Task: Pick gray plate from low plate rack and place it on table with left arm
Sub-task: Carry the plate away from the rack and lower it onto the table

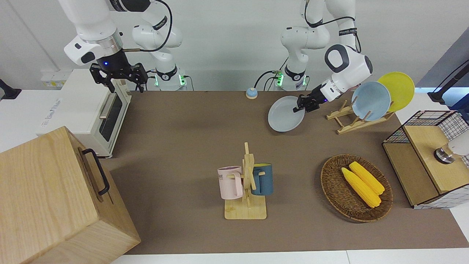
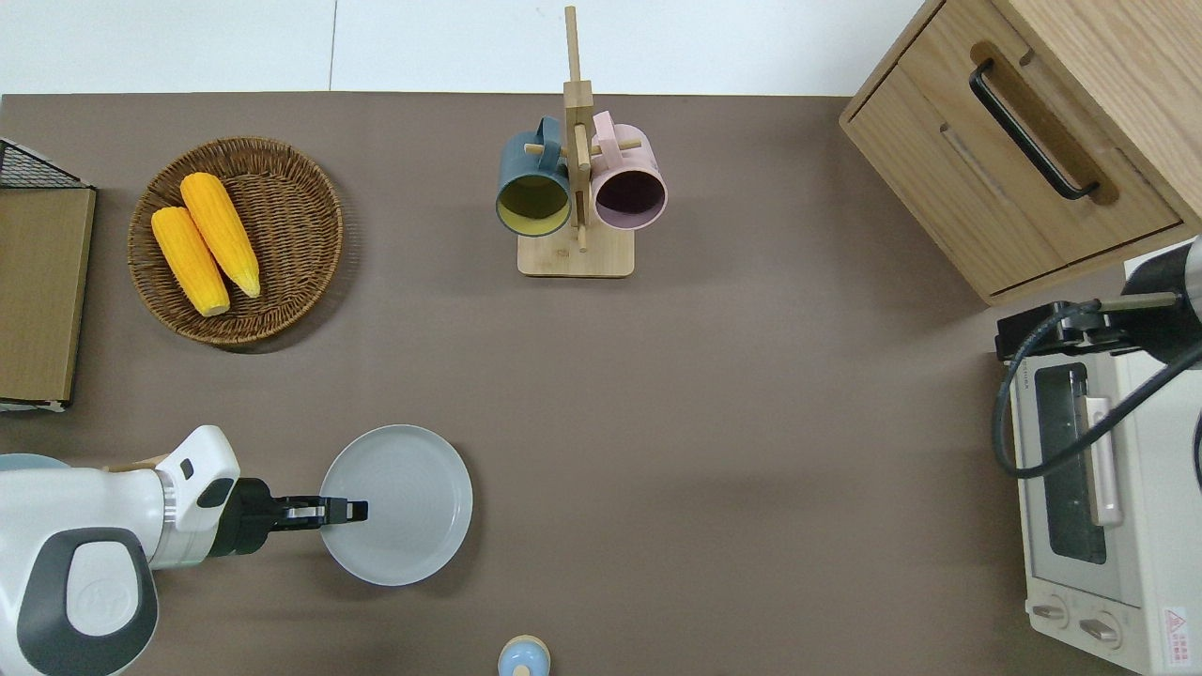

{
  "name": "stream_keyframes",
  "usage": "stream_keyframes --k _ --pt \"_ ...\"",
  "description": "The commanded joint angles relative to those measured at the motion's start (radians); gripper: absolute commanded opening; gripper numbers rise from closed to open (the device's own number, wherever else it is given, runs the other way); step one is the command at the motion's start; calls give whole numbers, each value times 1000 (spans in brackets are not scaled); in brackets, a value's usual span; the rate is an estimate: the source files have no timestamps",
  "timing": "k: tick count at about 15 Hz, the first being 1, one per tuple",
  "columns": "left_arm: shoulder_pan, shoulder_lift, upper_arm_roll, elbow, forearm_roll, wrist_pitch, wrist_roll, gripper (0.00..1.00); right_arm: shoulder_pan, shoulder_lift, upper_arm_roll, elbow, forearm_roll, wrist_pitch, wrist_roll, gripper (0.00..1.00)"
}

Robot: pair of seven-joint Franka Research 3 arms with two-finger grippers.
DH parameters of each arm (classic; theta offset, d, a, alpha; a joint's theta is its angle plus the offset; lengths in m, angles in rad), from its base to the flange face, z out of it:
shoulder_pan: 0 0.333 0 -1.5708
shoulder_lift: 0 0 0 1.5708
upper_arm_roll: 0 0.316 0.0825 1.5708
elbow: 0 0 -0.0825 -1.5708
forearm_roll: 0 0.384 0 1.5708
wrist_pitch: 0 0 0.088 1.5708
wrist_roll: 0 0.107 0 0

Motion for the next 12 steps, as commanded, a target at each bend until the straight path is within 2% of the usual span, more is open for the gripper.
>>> stream_keyframes --k 1,3,4,6,7,8,9,10,12 --pt "-16 35 8 -12 -42 32 84 0 -2 2 3 5 4 -6 4 983" --pt "-16 43 9 -12 -40 32 84 0 -2 2 3 5 4 -6 4 983" --pt "-18 44 9 -12 -40 32 85 80 -2 2 3 5 4 -6 4 983" --pt "-19 46 8 -12 -40 32 85 393 -2 2 3 5 4 -6 4 983" --pt "-18 46 8 -12 -40 32 85 467 -2 2 3 5 4 -6 4 983" --pt "-18 46 8 -12 -40 32 85 590 -2 2 3 5 3 -6 4 983" --pt "-19 49 8 -12 -38 34 85 865 -2 2 3 5 4 -6 4 983" --pt "-19 50 8 -10 -38 37 85 996 -2 2 3 5 4 -6 4 983" --pt "-19 47 -2 -7 -37 37 85 1000 -2 2 3 5 4 -6 4 983"
